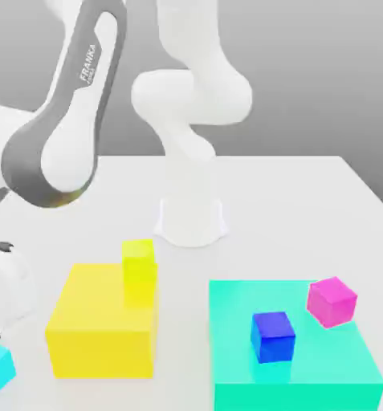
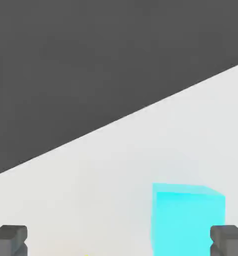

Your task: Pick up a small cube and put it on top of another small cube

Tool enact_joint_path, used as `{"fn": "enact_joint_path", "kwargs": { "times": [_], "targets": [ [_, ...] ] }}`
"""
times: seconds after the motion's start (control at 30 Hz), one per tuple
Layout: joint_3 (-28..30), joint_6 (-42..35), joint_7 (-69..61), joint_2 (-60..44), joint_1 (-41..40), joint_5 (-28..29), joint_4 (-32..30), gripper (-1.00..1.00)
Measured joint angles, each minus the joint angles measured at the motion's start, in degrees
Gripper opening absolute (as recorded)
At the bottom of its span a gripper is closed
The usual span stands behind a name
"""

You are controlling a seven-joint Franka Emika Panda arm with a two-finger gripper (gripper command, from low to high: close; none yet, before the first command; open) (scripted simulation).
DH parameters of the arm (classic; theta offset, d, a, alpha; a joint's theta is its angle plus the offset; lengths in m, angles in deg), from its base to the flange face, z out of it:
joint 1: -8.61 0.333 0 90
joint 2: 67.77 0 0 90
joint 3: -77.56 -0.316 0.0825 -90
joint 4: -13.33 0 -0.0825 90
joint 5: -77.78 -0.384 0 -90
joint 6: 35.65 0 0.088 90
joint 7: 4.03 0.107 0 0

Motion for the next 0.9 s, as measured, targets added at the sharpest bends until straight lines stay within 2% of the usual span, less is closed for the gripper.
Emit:
{"fn": "enact_joint_path", "kwargs": {
  "times": [0.13, 0.17, 0.4, 0.53, 0.9],
  "targets": [
    [-3.5, 5.5, -3.1, -8.3, -3.6, -4.0, 1.6, 0.0],
    [-4.4, 6.6, -3.8, -9.9, -4.3, -4.9, 2.0, -1.0],
    [-4.5, 6.7, -3.9, -10.0, -4.4, -5.1, 2.1, -1.0],
    [-0.8, 1.5, -0.8, -2.9, -1.3, -0.5, 0.3, -1.0],
    [-13.7, -8.6, -7.1, 15.8, 15.9, 10.4, -7.1, -1.0]
  ]
}}
